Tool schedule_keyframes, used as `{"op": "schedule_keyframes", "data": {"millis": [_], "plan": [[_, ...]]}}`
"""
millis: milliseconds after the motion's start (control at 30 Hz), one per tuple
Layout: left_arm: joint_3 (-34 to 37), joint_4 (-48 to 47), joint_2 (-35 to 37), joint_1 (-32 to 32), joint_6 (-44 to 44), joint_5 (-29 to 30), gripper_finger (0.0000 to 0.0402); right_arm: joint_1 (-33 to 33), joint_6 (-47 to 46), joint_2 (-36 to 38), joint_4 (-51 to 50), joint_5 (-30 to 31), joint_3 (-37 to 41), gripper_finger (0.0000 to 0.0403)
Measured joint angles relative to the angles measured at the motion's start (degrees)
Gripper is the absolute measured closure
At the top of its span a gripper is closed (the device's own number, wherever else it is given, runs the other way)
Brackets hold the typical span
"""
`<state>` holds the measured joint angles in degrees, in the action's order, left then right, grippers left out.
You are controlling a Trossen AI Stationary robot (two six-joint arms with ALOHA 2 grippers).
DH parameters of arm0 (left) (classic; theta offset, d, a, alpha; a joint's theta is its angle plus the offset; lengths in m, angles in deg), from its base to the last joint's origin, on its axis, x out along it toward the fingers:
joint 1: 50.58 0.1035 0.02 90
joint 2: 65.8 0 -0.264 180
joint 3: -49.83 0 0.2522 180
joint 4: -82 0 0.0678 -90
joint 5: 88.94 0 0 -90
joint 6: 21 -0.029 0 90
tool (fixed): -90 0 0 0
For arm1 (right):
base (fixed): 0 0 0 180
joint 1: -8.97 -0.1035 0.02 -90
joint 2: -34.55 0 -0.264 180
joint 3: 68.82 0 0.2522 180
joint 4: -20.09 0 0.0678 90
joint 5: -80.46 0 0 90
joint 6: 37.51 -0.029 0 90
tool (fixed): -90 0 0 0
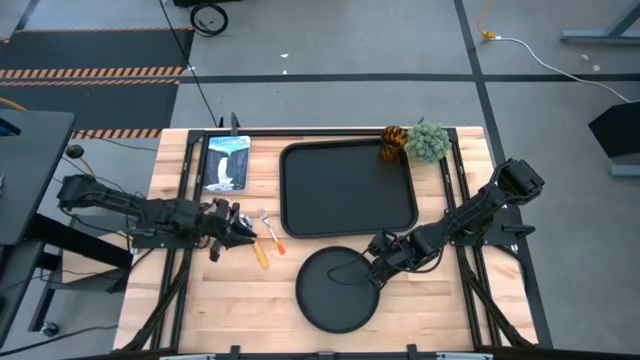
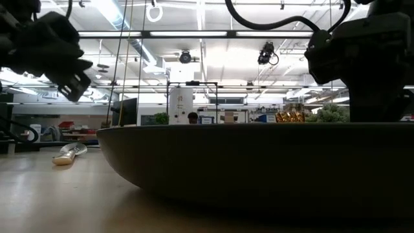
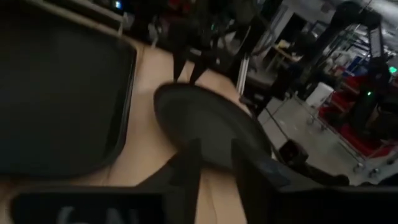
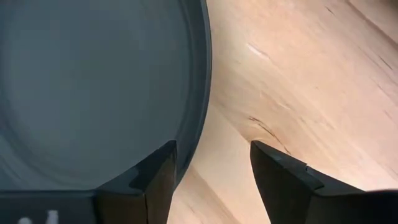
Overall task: Pick and place plate/cup/fork/spoon on tray
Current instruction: Put the black plate on the black serving tray to the bottom of the brown cup
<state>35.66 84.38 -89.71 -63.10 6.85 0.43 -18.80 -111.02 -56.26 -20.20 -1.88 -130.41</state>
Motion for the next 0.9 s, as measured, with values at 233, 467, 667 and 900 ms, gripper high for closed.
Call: {"op": "schedule_keyframes", "data": {"millis": [233, 467, 667, 900], "plan": [[0.0, 0.4, -5.0, -0.2, 5.2, -0.9, 0.0231, 0.0, -1.0, 0.0, 1.6, 0.0, 0.0, 0.0235], [0.0, 3.3, -8.9, -5.4, 9.1, 1.0, 0.0229, -0.4, -3.0, -0.1, 2.2, 0.2, 0.0, 0.0264], [-0.2, 4.6, -11.9, -9.9, 9.1, 6.3, 0.0229, -1.1, -4.4, -2.0, 3.0, 0.1, 0.0, 0.0269], [-3.2, 4.5, -15.2, -12.6, 9.0, 8.5, 0.0229, -1.1, -4.0, -5.9, 7.0, -1.0, 0.0, 0.027]]}}
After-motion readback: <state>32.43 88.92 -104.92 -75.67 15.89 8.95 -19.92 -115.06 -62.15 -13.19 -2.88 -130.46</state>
